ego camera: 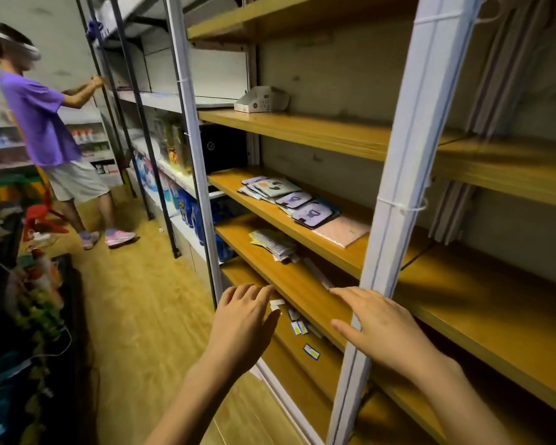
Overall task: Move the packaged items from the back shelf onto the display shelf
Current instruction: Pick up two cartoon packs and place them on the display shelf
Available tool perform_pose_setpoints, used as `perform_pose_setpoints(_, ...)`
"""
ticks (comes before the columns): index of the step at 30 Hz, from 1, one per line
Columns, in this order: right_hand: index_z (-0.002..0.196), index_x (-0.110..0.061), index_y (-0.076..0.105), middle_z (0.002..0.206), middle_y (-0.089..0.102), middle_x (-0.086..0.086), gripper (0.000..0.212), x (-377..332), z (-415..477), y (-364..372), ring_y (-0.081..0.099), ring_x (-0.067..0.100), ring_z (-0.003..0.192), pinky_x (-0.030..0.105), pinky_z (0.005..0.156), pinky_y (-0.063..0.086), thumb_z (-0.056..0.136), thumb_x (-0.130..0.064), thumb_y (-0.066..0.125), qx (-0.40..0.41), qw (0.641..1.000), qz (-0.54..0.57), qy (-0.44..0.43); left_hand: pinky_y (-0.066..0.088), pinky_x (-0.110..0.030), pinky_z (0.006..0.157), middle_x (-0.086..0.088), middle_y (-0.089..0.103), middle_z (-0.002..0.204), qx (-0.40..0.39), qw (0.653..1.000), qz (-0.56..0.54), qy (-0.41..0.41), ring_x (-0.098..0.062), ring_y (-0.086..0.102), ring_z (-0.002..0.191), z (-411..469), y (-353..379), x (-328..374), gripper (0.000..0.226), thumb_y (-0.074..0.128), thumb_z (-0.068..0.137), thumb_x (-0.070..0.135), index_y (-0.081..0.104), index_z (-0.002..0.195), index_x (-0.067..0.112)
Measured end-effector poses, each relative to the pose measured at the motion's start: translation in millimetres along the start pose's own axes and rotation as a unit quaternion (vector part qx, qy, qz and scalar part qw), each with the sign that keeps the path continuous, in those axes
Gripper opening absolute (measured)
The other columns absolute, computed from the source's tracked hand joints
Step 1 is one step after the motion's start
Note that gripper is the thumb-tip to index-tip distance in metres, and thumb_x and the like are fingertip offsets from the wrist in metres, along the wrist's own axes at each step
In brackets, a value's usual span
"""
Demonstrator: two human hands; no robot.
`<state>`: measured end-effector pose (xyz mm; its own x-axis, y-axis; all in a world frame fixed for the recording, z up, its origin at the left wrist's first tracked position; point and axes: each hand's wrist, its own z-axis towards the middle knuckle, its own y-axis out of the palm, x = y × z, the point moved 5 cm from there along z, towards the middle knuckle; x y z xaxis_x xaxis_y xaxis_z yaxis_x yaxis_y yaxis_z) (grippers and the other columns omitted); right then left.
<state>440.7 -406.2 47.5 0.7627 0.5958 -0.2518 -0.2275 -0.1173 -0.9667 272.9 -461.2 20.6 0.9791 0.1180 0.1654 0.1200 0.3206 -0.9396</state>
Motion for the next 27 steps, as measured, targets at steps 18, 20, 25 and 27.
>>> perform_pose_setpoints(18, 0.145, -0.03, 0.023, 0.149, 0.033, -0.009, 0.059, 23, 272, 33, 0.033, 0.011, 0.135, 0.03, 0.106, 0.033, 0.092, -0.051, 0.039, -0.011, 0.99, -0.02, 0.137, 0.023, -0.027, 0.11, 0.005, 0.038, 0.146, -0.058, 0.992, -0.007, 0.109, -0.013, 0.031, 0.135, 260, 66, -123, 0.05, 0.031, 0.095, 0.043, 0.024, 0.142, 0.025)
perform_pose_setpoints(20, 0.145, -0.03, 0.024, 0.149, 0.034, -0.009, 0.059, 29, 286, 34, 0.034, 0.012, 0.134, 0.031, 0.106, 0.033, 0.092, -0.052, 0.038, -0.011, 0.986, -0.014, 0.168, 0.024, -0.028, 0.11, 0.005, 0.039, 0.146, -0.061, 0.991, -0.018, 0.117, -0.013, 0.032, 0.135, 286, 74, -130, 0.051, 0.032, 0.095, 0.045, 0.026, 0.141, 0.025)
perform_pose_setpoints(25, 0.143, -0.025, 0.027, 0.147, 0.038, -0.005, 0.063, 49, 310, 36, 0.038, 0.015, 0.132, 0.031, 0.101, 0.038, 0.09, -0.058, 0.033, 0.016, 0.96, 0.013, 0.279, 0.033, -0.031, 0.106, 0.003, 0.043, 0.143, -0.066, 0.986, -0.067, 0.135, -0.016, 0.038, 0.131, 349, 98, -140, 0.052, 0.033, 0.093, 0.048, 0.031, 0.139, 0.023)
perform_pose_setpoints(27, 0.142, -0.023, 0.029, 0.145, 0.041, -0.003, 0.065, 55, 319, 41, 0.042, 0.017, 0.129, 0.032, 0.1, 0.039, 0.089, -0.061, 0.03, 0.036, 0.943, 0.034, 0.328, 0.036, -0.033, 0.105, 0.001, 0.043, 0.143, -0.073, 0.982, -0.087, 0.148, -0.017, 0.039, 0.131, 371, 107, -142, 0.053, 0.035, 0.092, 0.048, 0.032, 0.139, 0.022)
